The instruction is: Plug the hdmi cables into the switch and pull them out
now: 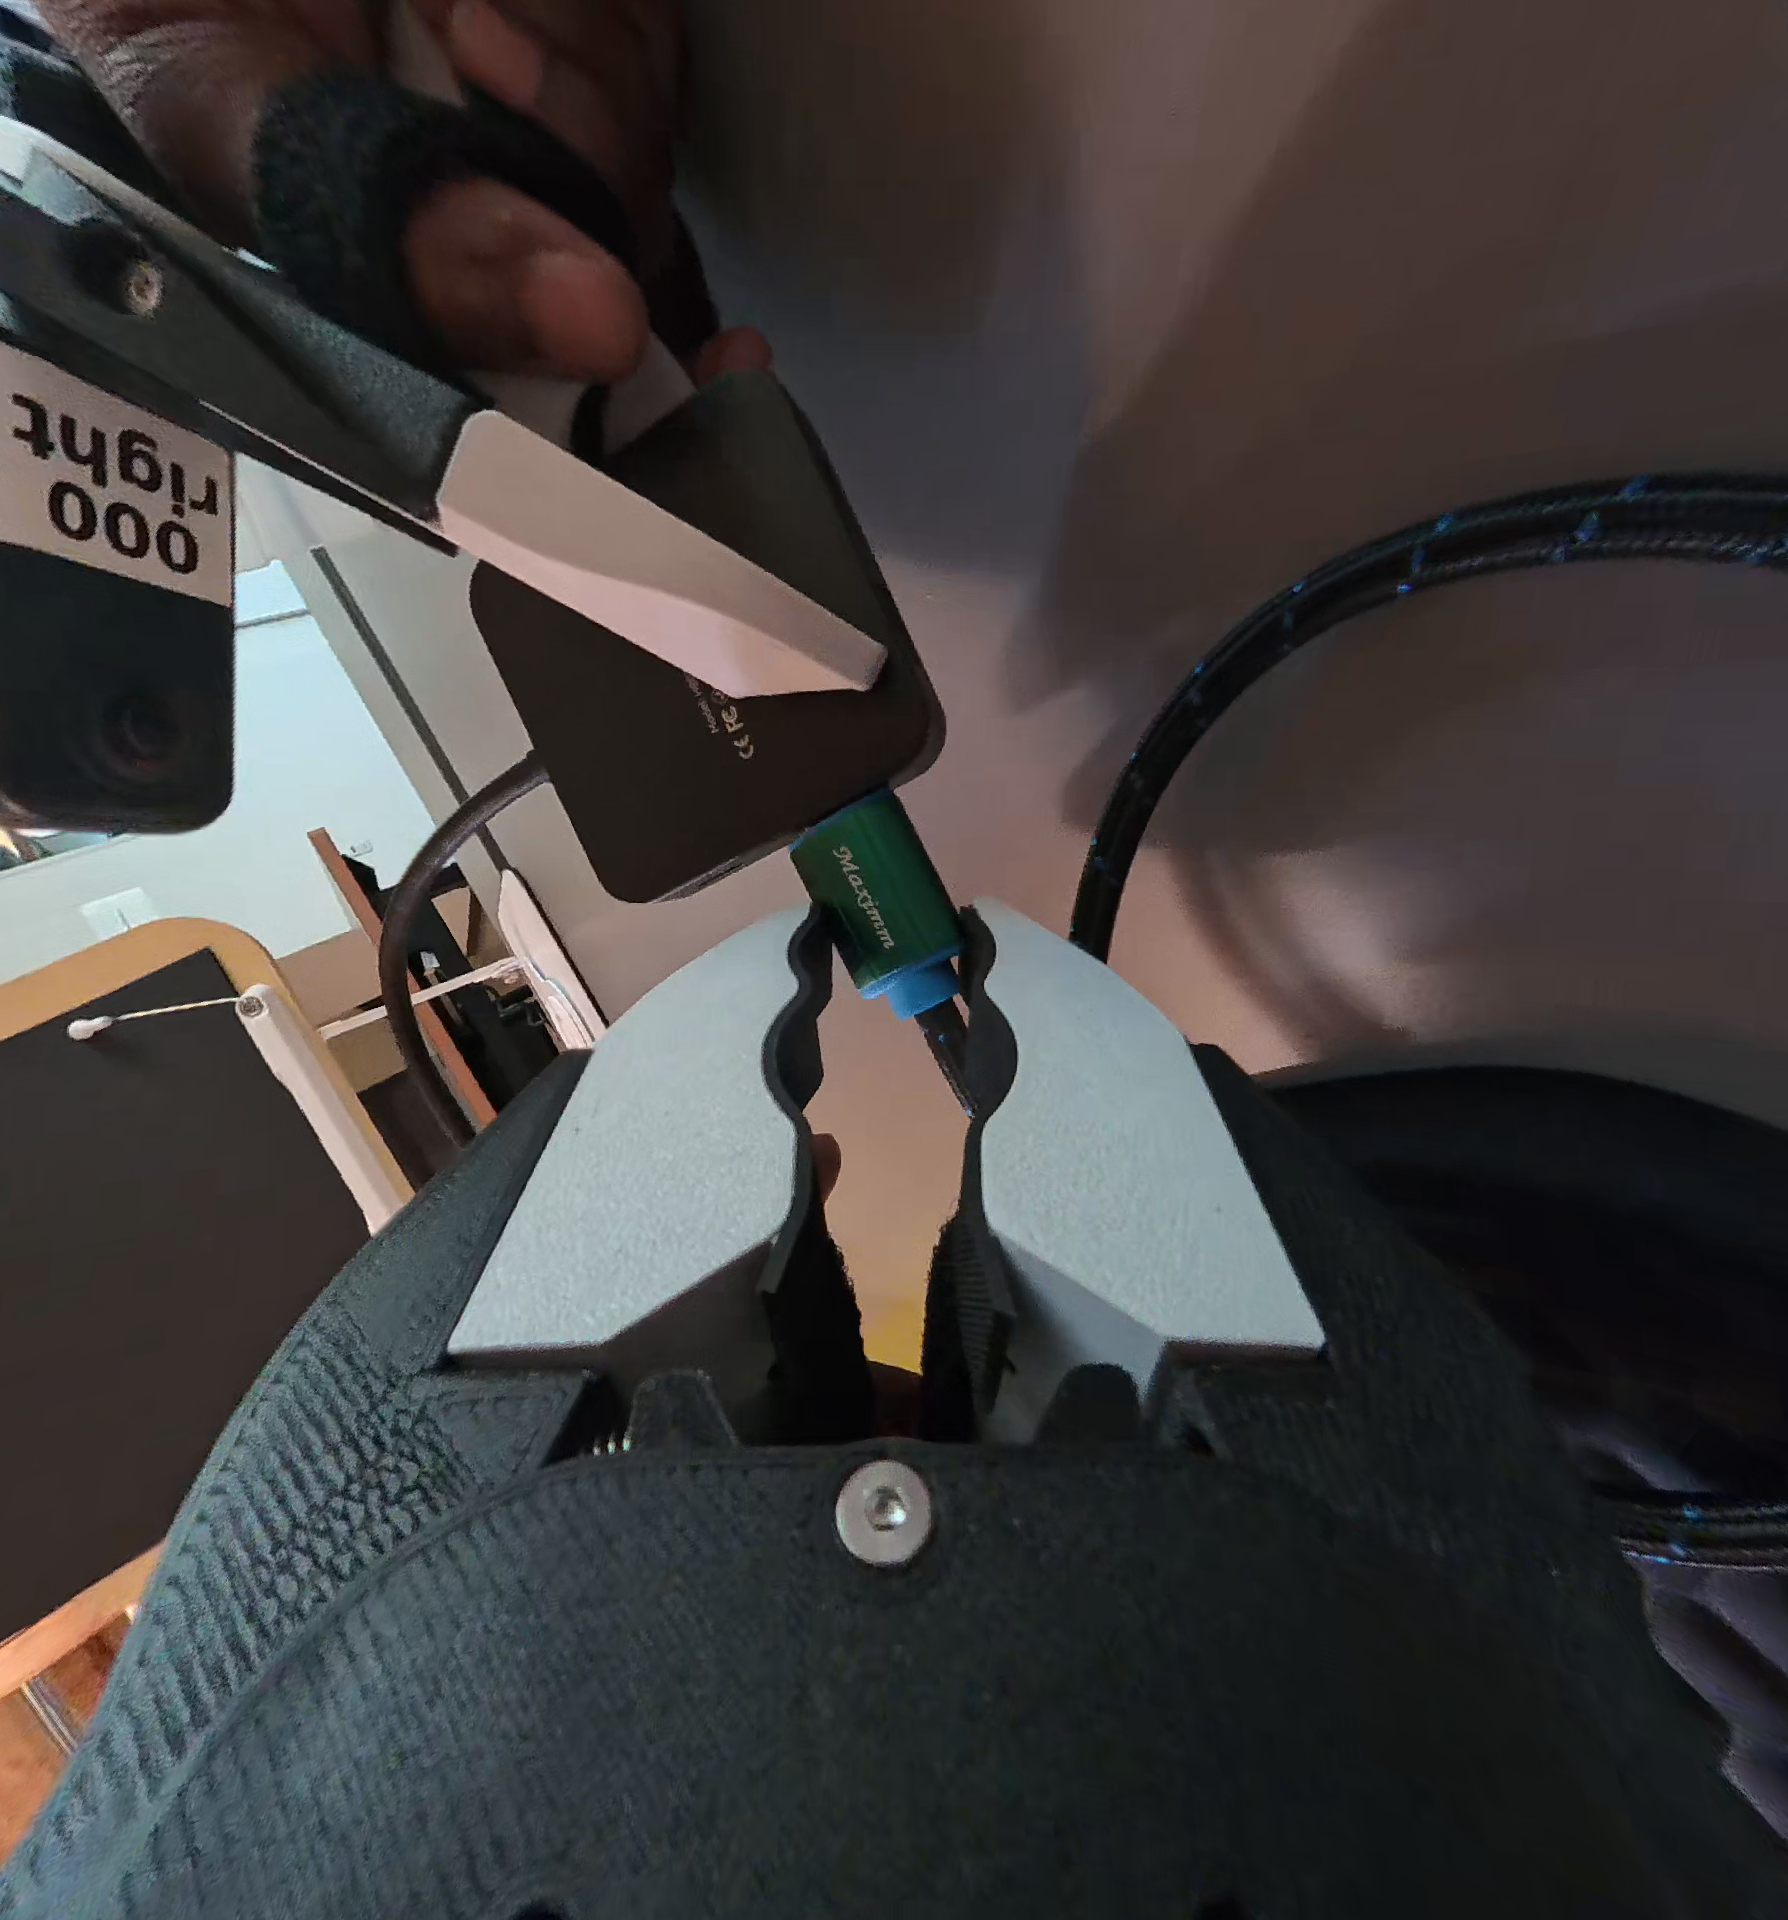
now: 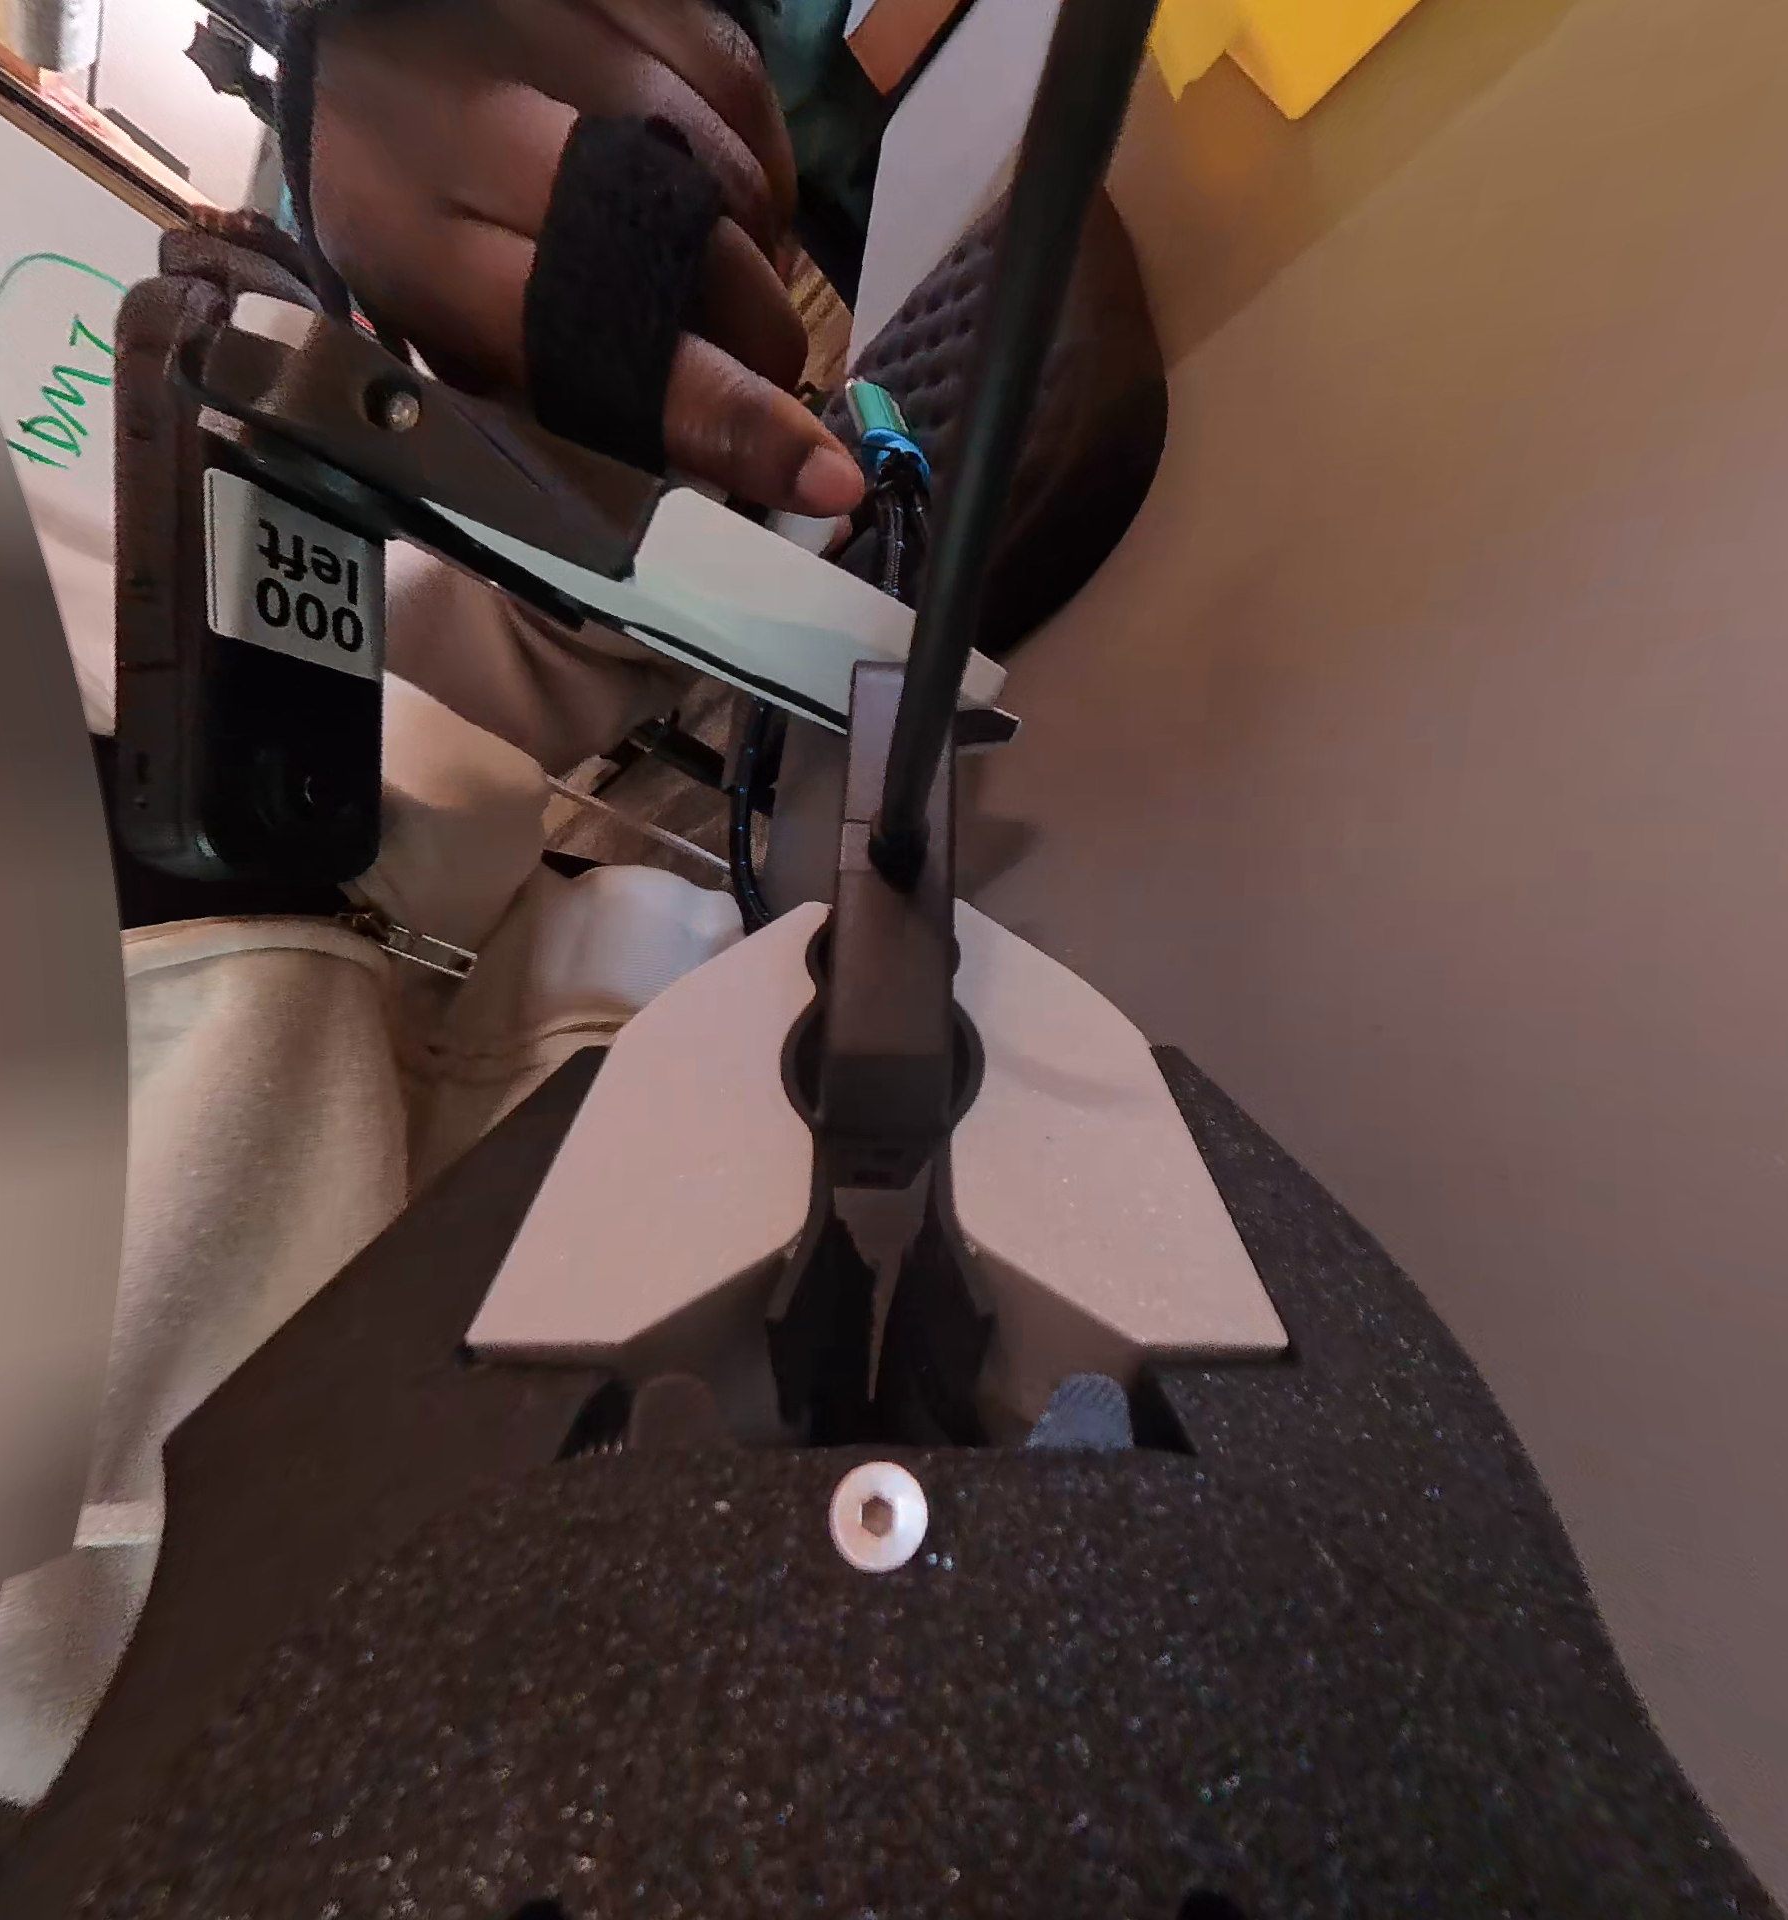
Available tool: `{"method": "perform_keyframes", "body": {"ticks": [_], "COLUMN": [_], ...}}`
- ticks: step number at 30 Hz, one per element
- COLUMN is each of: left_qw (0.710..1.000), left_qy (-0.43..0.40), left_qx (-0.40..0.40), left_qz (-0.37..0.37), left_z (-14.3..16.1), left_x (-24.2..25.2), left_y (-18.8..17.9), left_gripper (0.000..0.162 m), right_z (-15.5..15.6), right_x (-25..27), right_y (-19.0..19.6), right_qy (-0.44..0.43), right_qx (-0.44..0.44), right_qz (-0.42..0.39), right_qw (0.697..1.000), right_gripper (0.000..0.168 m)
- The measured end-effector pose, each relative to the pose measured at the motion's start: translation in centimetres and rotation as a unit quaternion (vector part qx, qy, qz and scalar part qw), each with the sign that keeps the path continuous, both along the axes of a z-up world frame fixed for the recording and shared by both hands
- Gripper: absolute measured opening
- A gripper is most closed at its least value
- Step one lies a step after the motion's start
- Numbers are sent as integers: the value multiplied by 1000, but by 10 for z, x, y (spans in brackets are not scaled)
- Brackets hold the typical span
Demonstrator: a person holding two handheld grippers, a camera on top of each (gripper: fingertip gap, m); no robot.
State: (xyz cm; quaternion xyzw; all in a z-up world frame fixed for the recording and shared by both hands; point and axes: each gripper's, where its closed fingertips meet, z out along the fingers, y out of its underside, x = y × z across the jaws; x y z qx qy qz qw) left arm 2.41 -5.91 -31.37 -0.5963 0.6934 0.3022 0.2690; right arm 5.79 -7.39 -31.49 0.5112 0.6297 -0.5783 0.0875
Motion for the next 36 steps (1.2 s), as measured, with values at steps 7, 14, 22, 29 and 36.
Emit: {"method": "perform_keyframes", "body": {"ticks": [7, 14, 22, 29, 36], "left_qw": [999, 999, 779, 516, 439], "left_qy": [36, -23, -372, -776, -840], "left_qx": [-25, 4, 476, 340, 295], "left_qz": [-21, 38, 170, 122, 118], "left_z": [-6, 2, 143, 128, 126], "left_x": [-1, -6, -58, -78, -92], "left_y": [-3, -1, 0, -8, -9], "left_gripper": [25, 26, 57, 33, 33], "right_z": [-6, 1, 69, 157, 163], "right_x": [1, 0, -5, 55, 160], "right_y": [-3, -2, 61, 150, 255], "right_qy": [-7, 5, 248, 471, 439], "right_qx": [28, 2, 55, 111, 127], "right_qz": [17, 15, -159, -413, -694], "right_qw": [999, 1000, 954, 771, 556], "right_gripper": [14, 14, 14, 14, 14]}}
